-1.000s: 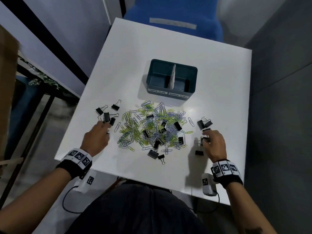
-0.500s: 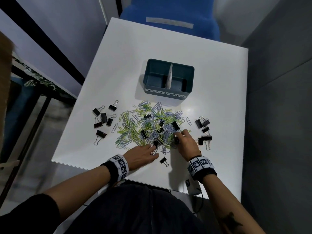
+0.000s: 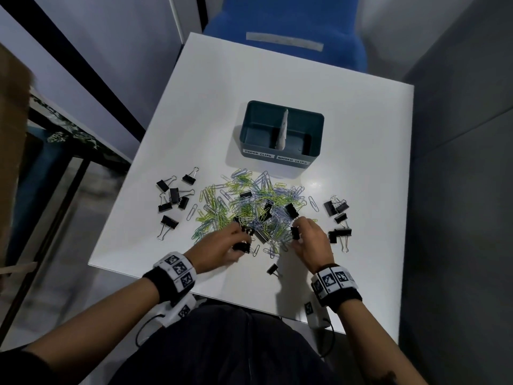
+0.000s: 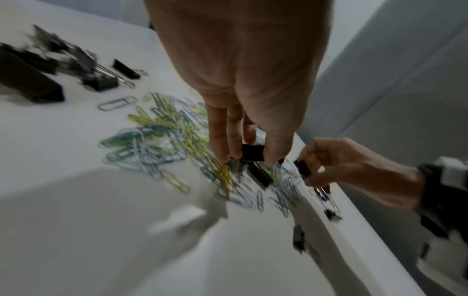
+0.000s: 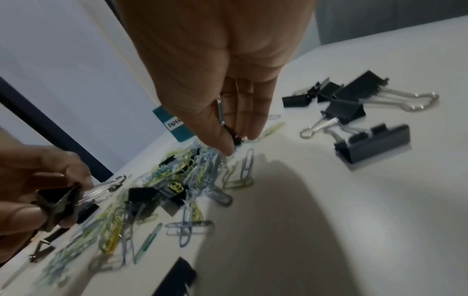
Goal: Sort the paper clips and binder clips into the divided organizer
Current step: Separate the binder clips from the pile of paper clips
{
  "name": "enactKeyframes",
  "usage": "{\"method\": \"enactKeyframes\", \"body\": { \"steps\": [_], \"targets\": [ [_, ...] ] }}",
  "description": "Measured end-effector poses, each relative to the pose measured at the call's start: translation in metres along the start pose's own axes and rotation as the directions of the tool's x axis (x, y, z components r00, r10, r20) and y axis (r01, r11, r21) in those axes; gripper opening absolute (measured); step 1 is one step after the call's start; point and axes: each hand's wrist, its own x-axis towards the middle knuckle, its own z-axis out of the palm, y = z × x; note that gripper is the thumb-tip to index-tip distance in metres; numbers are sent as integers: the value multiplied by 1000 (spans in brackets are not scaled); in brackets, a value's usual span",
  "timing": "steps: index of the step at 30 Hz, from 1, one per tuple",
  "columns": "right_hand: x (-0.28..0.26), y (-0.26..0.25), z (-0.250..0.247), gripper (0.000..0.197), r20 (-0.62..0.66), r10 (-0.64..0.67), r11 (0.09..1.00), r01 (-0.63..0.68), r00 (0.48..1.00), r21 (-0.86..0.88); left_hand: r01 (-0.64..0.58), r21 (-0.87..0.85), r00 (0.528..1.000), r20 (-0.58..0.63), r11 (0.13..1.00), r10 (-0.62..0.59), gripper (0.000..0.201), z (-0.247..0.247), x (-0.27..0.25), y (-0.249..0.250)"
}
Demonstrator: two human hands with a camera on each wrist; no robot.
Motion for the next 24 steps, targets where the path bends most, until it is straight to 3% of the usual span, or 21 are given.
{"method": "enactKeyframes", "body": {
  "steps": [3,5,7,10,12,16,19,24],
  "targets": [
    [-1,-1,-12,36,-79,-1,998,6,997,62,57,-48,995,-82,997,-60,30,-23,-7,-17],
    [-2,1,-23,35,-102,89,969,-62,991,238,108,-48,984,-137,993,-114,30,-39,-10,-33],
    [-2,6,-35,38,-73,191,891,-142,979,431,167,-16,957,-236,986,-166,32,-54,-11,-50],
    [-3,19,-45,38,20,252,804,-221,967,551,297,10,892,-360,955,-274,31,-72,-9,-73],
    [-3,26,-47,36,35,284,788,-253,958,561,417,12,831,-410,909,-376,30,-81,-7,-89],
    [-5,36,-53,30,-116,363,827,-262,925,497,588,29,739,-426,808,-522,27,-91,-6,-114],
    [-3,53,-59,30,-188,406,872,-318,894,373,622,72,737,-392,780,-551,27,-91,-7,-123],
    [2,77,-60,23,-120,466,846,-401,877,352,628,129,742,-397,768,-540,27,-89,-9,-123]
  ]
}}
